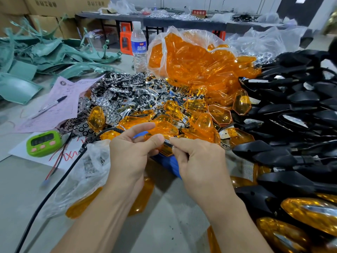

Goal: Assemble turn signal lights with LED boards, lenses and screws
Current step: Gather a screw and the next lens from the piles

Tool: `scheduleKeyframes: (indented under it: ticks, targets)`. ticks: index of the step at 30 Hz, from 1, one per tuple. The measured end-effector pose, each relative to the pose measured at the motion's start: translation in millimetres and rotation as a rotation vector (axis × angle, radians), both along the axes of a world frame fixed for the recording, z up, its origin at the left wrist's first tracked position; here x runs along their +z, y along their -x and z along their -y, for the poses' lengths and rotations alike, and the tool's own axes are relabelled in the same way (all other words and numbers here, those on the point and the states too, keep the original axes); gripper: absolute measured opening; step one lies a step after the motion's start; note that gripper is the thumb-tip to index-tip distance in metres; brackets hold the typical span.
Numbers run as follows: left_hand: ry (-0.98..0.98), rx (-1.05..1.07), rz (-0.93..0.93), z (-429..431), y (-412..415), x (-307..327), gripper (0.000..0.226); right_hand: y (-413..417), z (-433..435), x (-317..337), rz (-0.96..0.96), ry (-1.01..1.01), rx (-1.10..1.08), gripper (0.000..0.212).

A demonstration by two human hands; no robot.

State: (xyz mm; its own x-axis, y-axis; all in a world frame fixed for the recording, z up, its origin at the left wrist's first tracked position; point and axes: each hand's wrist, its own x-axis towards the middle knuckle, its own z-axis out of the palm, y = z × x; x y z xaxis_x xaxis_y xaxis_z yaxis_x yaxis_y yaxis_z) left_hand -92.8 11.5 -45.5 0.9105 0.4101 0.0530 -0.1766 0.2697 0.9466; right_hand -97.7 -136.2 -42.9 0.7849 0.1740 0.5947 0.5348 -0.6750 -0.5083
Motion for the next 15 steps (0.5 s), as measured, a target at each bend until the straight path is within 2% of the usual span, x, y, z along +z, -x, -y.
scheduleKeyframes:
  ticks: [6,9,12,15]
  targets:
    - [-0.222,0.051,0.070,1,-3,-2,0.031,-1,4,1,-0.089,0.043,0.033,0.017]
    - [-0.283,0.027,0.063,2,-5,-3,0.048,-5,9,2,-0.115,0.008,0.053,0.016]
    - [-0.283,-0.003,0.049,3,-7,-2,0.058,-5,10,2,-0.086,0.013,0.016,0.015]
    - [-0.209,-0.015,0.051,4,-8,-1,0.049,-1,5,1,-0.065,0.050,0.000,0.018]
